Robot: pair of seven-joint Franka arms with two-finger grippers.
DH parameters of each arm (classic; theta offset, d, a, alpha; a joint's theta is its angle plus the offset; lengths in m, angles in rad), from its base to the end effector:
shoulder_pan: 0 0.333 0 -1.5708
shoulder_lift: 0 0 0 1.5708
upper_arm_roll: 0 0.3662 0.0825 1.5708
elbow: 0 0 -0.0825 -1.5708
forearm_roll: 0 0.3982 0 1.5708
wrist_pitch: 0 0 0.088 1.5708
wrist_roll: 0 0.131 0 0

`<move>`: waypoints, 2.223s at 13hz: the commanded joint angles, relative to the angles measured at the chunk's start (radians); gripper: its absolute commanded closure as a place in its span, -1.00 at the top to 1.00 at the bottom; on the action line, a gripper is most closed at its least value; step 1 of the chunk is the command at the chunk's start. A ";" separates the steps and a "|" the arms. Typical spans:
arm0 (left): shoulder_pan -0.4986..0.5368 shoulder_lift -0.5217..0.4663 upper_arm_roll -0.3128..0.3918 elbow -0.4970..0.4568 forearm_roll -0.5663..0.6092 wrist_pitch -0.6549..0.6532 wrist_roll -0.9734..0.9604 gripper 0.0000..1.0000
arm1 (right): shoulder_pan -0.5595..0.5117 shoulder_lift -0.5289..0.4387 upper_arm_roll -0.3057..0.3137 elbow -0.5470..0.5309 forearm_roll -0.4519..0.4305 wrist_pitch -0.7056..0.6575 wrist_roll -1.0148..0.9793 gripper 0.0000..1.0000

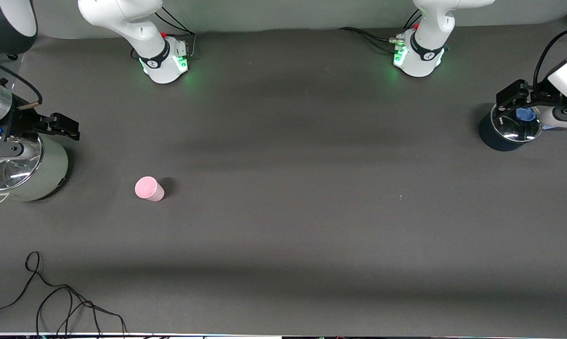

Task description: Transfer pink cup from left to right arm

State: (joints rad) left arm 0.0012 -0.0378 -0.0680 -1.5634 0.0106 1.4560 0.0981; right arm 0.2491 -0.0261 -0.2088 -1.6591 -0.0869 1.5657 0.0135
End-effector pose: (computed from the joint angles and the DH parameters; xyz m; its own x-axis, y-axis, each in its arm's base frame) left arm 0.5402 -0.0355 0.6656 0.9842 -0.1626 -0.0706 -0.1634 -0.9865 -0.0063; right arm 0.5547 0.0094 0.6223 0.9974 0.0267 -0.0667 0.0322 -0.9961 0.0821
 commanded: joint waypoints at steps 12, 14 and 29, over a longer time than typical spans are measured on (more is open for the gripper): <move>-0.012 0.006 0.019 -0.040 -0.015 0.024 -0.008 0.99 | -0.148 -0.025 0.155 0.021 0.033 0.010 0.048 1.00; -0.010 0.024 0.020 -0.017 -0.015 0.020 -0.008 0.99 | -0.139 -0.012 0.155 0.030 0.032 0.010 0.048 1.00; -0.009 0.033 0.014 0.000 -0.014 0.035 -0.118 0.99 | -0.123 0.069 0.155 0.107 0.032 0.011 0.049 1.00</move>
State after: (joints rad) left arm -0.0029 -0.0118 -0.0592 -1.5871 0.0038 1.4900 -0.0036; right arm 0.1197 0.0186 -0.0531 -1.5911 -0.0732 1.5975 0.0432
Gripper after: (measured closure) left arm 0.000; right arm 0.000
